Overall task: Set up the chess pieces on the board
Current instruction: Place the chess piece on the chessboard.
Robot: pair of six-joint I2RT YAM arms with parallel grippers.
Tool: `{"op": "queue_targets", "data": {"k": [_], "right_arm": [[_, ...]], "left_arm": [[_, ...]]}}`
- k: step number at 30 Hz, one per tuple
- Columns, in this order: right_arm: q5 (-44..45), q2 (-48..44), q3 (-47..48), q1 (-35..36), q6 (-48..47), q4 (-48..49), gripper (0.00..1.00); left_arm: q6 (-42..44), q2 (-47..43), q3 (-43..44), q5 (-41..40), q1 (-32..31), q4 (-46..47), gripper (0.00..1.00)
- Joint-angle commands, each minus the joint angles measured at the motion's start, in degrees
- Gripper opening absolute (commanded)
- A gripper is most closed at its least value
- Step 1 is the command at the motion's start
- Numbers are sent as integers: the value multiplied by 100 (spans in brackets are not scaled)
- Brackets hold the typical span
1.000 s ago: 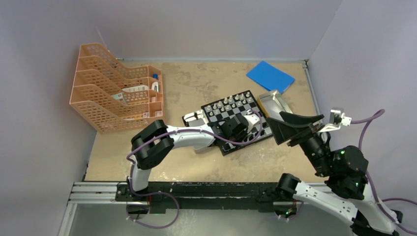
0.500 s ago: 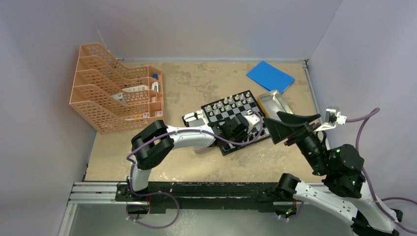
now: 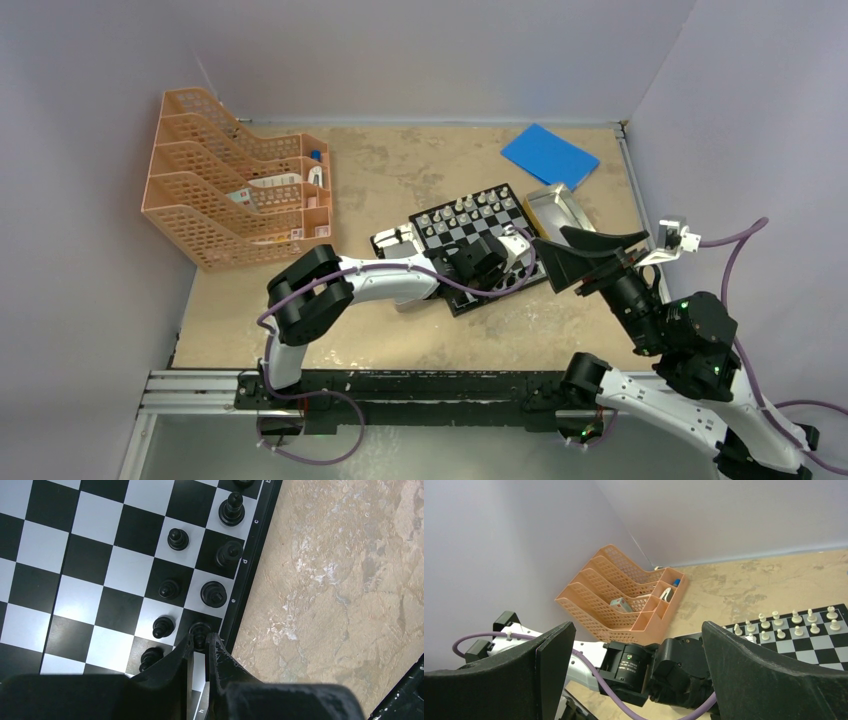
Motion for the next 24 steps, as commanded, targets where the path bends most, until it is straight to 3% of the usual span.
{"op": "queue_targets", "data": {"k": [1,8,24], "right_arm": [[-87,75,22,52,9,340,99],[-97,87,-33,51,18,356,99],[-145,196,-99,53,120,399,99]], "left_arm": [[78,-65,129,-47,-57,-290,12],[122,-29,114,38,-74,-253,24],[-320,-1158,-63,224,9,236,32]]}}
